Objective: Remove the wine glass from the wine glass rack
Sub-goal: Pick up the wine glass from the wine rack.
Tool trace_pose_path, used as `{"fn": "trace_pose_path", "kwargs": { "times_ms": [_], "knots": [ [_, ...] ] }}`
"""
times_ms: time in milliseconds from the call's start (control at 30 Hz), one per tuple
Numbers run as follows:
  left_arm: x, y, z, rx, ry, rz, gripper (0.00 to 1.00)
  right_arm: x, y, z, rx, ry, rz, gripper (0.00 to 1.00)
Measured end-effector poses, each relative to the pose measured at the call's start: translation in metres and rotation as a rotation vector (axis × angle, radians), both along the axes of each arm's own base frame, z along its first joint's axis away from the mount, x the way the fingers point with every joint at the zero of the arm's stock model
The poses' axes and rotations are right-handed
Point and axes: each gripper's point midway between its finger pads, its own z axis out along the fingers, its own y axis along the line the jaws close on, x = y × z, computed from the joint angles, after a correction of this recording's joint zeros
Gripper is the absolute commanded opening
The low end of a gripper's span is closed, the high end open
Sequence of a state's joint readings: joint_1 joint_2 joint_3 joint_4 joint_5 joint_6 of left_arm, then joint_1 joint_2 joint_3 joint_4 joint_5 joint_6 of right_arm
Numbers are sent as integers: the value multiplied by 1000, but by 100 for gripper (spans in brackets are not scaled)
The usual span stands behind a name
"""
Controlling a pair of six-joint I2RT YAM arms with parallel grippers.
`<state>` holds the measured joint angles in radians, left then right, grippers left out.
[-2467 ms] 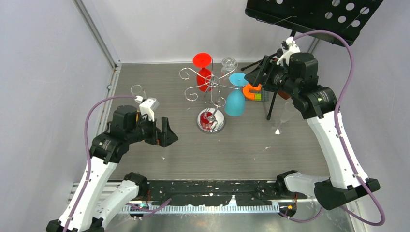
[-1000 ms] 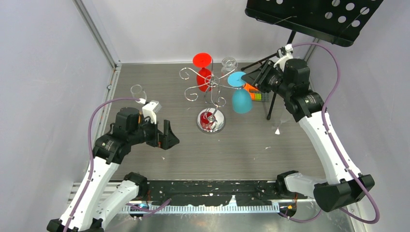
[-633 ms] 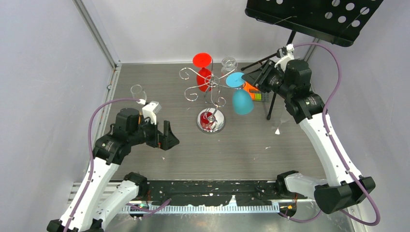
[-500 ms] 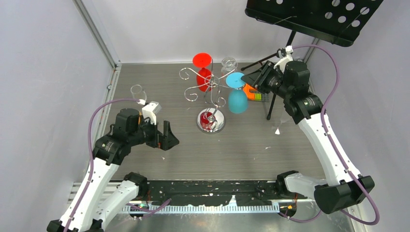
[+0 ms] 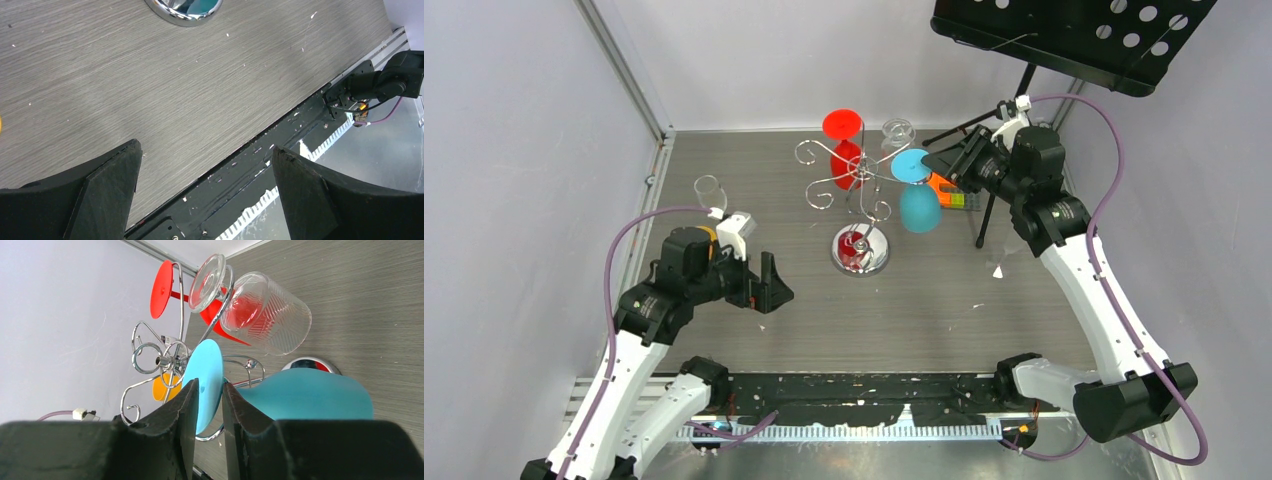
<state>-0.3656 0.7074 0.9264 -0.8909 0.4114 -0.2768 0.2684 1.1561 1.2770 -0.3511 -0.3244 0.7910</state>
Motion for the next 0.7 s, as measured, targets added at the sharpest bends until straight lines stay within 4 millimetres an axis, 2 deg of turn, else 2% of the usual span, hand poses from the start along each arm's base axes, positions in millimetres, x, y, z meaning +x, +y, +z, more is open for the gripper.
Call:
{"fn": "trace_pose_path", "kwargs": {
  "times_ms": [400,700],
  "knots": [
    [-1,0,-1,-2,2,2,100,-2,7,4,39,1,21,30],
    [-2,0,-1,-3,1,2,99,-1,11,2,63,10,28,23]
  ]
}}
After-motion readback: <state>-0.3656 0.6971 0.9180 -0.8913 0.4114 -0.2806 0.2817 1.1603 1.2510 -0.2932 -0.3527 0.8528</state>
